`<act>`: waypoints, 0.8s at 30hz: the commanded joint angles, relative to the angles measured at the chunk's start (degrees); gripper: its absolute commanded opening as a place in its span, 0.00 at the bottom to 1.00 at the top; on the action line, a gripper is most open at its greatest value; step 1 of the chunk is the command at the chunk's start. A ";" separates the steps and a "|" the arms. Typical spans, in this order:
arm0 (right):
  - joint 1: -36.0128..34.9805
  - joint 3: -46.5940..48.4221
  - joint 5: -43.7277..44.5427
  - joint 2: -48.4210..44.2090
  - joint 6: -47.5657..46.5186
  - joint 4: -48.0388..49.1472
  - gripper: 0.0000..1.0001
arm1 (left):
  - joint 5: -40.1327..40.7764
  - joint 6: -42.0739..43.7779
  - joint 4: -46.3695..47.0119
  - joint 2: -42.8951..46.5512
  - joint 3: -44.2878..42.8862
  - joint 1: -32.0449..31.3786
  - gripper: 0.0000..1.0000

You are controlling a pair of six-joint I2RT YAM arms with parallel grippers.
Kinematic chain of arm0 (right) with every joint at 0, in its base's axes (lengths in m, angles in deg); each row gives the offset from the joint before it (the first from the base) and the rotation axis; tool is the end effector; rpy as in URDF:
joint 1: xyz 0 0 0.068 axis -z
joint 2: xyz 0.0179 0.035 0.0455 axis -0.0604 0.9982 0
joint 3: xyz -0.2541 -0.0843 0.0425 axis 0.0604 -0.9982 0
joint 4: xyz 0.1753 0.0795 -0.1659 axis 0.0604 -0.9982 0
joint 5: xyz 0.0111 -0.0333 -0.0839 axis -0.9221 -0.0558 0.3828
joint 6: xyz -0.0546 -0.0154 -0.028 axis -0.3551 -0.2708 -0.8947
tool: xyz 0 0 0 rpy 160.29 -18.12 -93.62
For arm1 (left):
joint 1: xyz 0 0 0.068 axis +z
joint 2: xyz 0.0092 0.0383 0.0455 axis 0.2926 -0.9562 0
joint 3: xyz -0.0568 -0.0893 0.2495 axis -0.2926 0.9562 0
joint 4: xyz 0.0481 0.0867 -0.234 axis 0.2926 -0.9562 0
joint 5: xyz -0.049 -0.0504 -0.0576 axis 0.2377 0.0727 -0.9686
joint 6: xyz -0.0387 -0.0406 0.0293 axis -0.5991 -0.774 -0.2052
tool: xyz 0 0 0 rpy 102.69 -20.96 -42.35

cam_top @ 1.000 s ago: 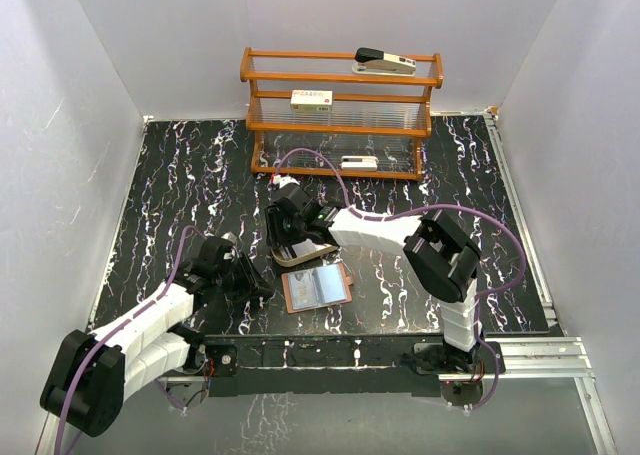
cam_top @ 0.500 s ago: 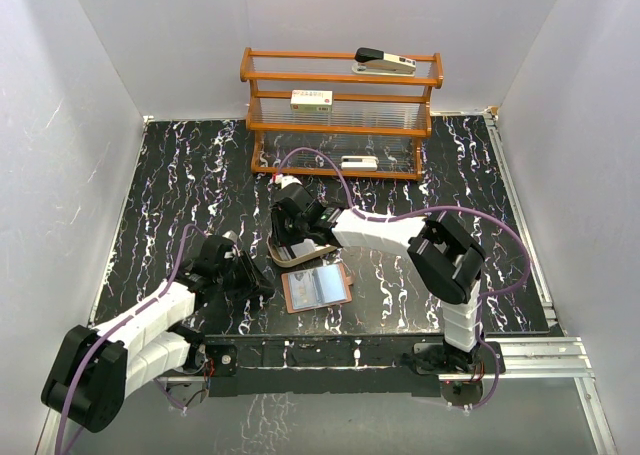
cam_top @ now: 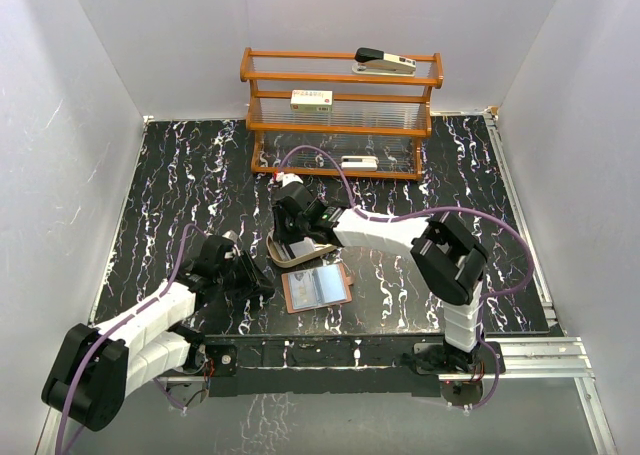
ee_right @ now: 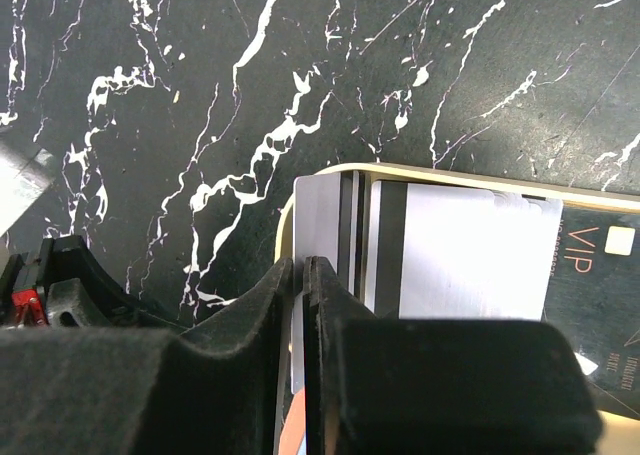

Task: Put the credit cards into the card holder
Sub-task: Pick up the credit card from the storage box.

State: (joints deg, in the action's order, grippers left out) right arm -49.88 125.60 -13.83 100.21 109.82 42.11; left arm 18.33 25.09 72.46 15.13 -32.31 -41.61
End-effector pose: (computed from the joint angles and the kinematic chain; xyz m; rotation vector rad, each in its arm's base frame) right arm 0.2559 0.3430 0.2011 -0.4327 2.4363 0.6915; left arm 0.1600 -0.0879 0.1412 -0.4548 2.5084 -0.9222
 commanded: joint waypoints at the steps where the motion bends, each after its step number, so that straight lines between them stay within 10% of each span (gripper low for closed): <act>1: -0.02 0.11 1.49 -4.22 -0.69 2.53 0.07 | -0.96 -0.53 0.45 -0.06 0.40 0.00 0.33; 24: -0.06 -5.88 9.18 -16.22 -1.64 0.60 0.00 | -6.03 -0.29 -4.69 7.01 -7.73 -0.01 0.41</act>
State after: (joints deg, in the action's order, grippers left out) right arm -49.88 121.32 -7.74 89.76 108.55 40.60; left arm 15.84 24.34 69.64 20.83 -35.78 -41.61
